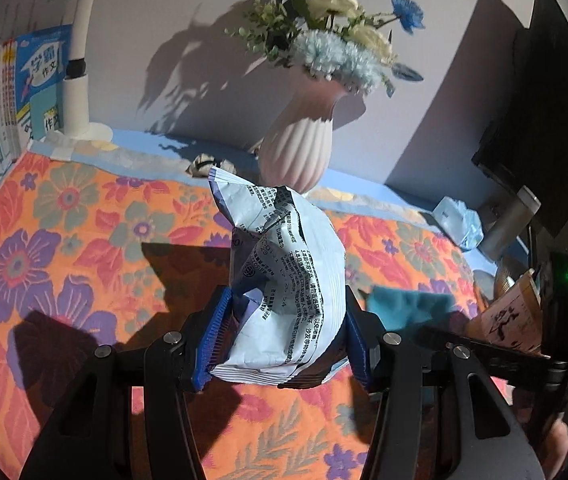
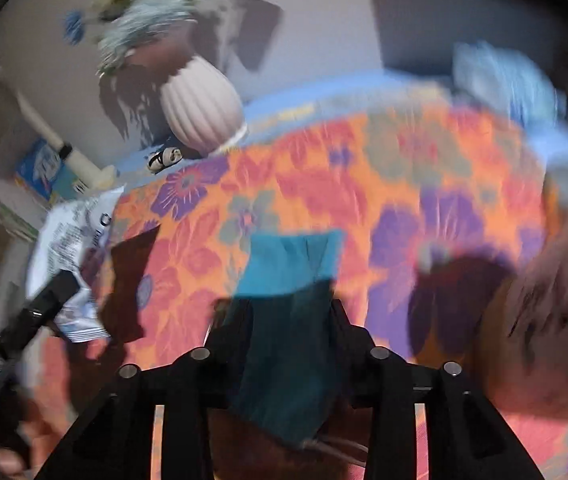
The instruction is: Organize soft objects
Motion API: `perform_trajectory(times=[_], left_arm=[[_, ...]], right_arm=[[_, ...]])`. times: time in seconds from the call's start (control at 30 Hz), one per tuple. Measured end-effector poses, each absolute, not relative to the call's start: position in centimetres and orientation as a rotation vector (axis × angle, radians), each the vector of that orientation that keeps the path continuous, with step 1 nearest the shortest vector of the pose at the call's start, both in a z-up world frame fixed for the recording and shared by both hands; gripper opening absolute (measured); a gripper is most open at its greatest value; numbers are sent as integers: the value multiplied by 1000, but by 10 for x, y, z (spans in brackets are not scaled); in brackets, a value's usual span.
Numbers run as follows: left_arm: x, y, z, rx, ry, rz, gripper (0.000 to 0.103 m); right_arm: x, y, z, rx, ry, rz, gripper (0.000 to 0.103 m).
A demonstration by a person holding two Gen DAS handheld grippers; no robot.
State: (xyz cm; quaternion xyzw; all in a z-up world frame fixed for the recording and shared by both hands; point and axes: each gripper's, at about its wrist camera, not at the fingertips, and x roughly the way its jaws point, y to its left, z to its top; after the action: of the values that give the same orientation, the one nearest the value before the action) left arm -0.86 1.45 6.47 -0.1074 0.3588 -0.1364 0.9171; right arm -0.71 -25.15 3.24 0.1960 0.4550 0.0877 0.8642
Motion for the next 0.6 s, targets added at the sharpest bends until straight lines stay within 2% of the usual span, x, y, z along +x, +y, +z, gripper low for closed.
perform_trajectory(times=[0.03,0.07,0.1,0.13,0.3,0.33,0.5,0.57,0.6], left_arm=[[-6,15,60,-223,749,-279,50],[-5,15,57,-226,755,-277,50],[-3,15,54,-229,760,-276,50],[-2,15,51,-233,764,-276,50],[3,19,38,-244,777,-261,50],[4,20,37,-241,779,-253,50],[3,33,39,-243,761,-225,50],[3,37,40,-247,760,-222,50],[2,38,40,-247,761,-222,50]], right_arm=[[-11,-256,30,444,953,194,65],[-14,-260,27,472,951,188,74],[-17,-264,23,498,951,160,88],[-20,-263,23,512,952,145,93],[-12,-238,23,437,964,146,99],[-8,-224,23,408,976,163,103],[0,-179,19,151,972,74,103],[-1,-170,15,80,955,47,99],[-4,-167,14,43,938,25,89]])
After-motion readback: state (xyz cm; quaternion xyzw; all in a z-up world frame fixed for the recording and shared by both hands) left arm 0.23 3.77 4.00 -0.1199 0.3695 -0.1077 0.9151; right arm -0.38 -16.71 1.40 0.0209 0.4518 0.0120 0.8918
